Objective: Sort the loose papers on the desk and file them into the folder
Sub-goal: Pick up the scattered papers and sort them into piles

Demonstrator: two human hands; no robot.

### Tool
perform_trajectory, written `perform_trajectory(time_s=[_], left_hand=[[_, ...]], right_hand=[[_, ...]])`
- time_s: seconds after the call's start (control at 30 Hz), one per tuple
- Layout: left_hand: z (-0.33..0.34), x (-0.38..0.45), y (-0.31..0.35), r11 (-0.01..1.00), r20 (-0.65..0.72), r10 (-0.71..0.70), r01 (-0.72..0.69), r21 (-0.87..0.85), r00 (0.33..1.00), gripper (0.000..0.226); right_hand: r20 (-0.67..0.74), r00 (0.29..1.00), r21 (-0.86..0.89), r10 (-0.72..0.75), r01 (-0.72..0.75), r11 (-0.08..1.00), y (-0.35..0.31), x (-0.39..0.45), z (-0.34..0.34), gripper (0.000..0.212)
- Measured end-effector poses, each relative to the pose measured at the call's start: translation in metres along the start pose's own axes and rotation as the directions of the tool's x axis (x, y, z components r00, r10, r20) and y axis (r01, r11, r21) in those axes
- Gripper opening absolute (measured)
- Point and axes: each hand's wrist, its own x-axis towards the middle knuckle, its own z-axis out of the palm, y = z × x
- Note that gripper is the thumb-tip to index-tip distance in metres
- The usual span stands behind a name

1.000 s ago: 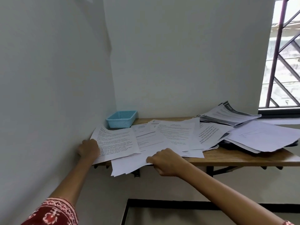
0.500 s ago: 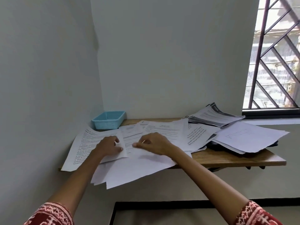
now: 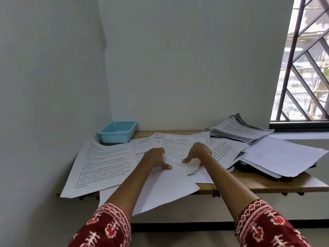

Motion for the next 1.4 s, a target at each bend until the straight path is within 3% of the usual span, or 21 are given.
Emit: perform_trajectory(time_s=[0.07, 0.13, 0.37, 0.5, 0.7, 0.87, 0.97, 1.13, 1.2, 1.27, 1.33, 1.4], left_hand=[[0.003, 0.002, -0.001, 1.0, -0.022, -0.011, 0.012, 0.014, 1.0, 0.087], [0.004, 0.003, -0.001, 1.0, -0.038, -0.004, 0.004, 0.022, 0.999, 0.089], [0.007, 0.0, -0.005, 1.0, -0.06, 0.009, -0.011, -0.028, 0.998, 0.084], [0.009, -0.002, -0.007, 0.995, -0.08, 0.01, -0.018, -0.1, 0.997, 0.08], [0.014, -0.008, -0.01, 0.982, -0.121, 0.007, -0.029, -0.186, 0.993, 0.075], [0.014, -0.009, -0.015, 0.995, -0.139, 0.01, -0.024, -0.099, 0.99, 0.068], [0.011, -0.012, -0.016, 0.999, -0.135, -0.007, 0.001, -0.041, 0.991, 0.068], [0.01, -0.012, -0.018, 1.0, -0.13, -0.015, 0.013, -0.013, 0.991, 0.052], [0.01, -0.014, -0.018, 1.0, -0.126, -0.007, 0.004, -0.025, 0.992, 0.047], [0.009, -0.017, -0.019, 0.997, -0.163, -0.016, 0.004, -0.073, 0.987, 0.038], [0.006, -0.021, -0.024, 0.973, -0.306, -0.098, 0.028, -0.227, 0.947, 0.021], [-0.001, -0.031, -0.034, 0.895, -0.496, -0.296, 0.056, -0.442, 0.816, 0.018]], right_hand=[[0.0, 1.0, 0.145, 0.013, -0.013, 0.989, -0.004, 0.005, 0.001, 0.085], [-0.091, 0.995, 0.269, 0.037, -0.011, 0.963, -0.005, 0.007, 0.002, 0.086], [-0.375, 0.927, 0.477, 0.019, 0.176, 0.861, 0.001, 0.01, -0.02, 0.094], [-0.413, 0.91, 0.567, 0.017, 0.243, 0.787, 0.001, 0.011, -0.033, 0.076], [-0.413, 0.907, 0.705, 0.084, 0.26, 0.66, 0.005, 0.013, -0.038, 0.069], [-0.459, 0.873, 0.774, 0.164, 0.303, 0.556, 0.01, 0.016, -0.045, 0.059], [-0.532, 0.814, 0.787, 0.235, 0.372, 0.492, 0.012, 0.016, -0.061, 0.049], [-0.698, 0.585, 0.715, 0.413, 0.53, 0.457, 0.015, 0.004, -0.096, 0.03], [-0.71, 0.526, 0.702, 0.468, 0.579, 0.415, 0.015, 0.0, -0.107, 0.025], [-0.688, 0.551, 0.723, 0.472, 0.578, 0.38, 0.014, 0.0, -0.111, 0.023], [-0.651, 0.636, 0.759, 0.414, 0.541, 0.362, 0.008, 0.002, -0.106, 0.023], [-0.587, 0.743, 0.803, 0.322, 0.48, 0.355, -0.003, 0.004, -0.093, 0.025]])
